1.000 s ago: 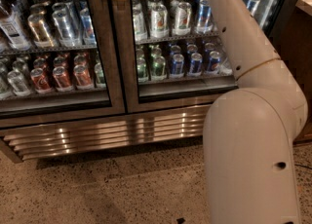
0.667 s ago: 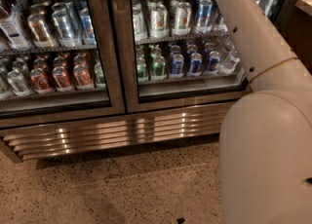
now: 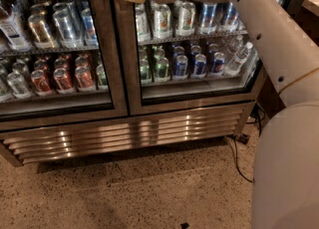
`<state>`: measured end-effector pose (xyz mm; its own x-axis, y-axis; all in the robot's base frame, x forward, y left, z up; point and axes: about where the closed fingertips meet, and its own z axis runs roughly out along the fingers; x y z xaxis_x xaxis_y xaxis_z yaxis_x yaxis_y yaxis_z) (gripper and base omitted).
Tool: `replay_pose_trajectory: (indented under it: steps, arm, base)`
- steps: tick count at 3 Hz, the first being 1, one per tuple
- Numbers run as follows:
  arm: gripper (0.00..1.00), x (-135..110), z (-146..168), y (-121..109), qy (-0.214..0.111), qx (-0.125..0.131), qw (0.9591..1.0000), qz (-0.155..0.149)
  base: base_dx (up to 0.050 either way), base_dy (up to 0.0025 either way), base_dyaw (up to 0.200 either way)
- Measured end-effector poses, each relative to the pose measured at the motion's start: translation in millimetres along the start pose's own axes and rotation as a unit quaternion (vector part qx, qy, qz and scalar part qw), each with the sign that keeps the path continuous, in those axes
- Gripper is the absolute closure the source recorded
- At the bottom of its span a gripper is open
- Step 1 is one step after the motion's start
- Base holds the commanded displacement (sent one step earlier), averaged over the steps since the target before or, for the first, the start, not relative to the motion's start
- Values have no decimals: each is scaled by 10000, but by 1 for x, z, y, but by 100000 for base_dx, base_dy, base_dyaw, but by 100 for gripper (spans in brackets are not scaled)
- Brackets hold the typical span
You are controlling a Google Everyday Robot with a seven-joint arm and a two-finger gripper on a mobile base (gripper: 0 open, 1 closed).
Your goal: Open right fridge door
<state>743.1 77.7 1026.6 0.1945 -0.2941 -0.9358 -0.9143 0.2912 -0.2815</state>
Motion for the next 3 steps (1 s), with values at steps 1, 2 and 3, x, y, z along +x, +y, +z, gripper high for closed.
replay_pose_trajectory:
  steps: [1,2,3]
  arm:
    - [100,12,-17,-1,56,276,9996,66]
    - [100,36,-32,1,137,562,9981,227]
    - [100,31,-26,-7,170,515,9983,197]
  base:
    - [0,0,0]
    - [0,0,0]
    - [0,0,0]
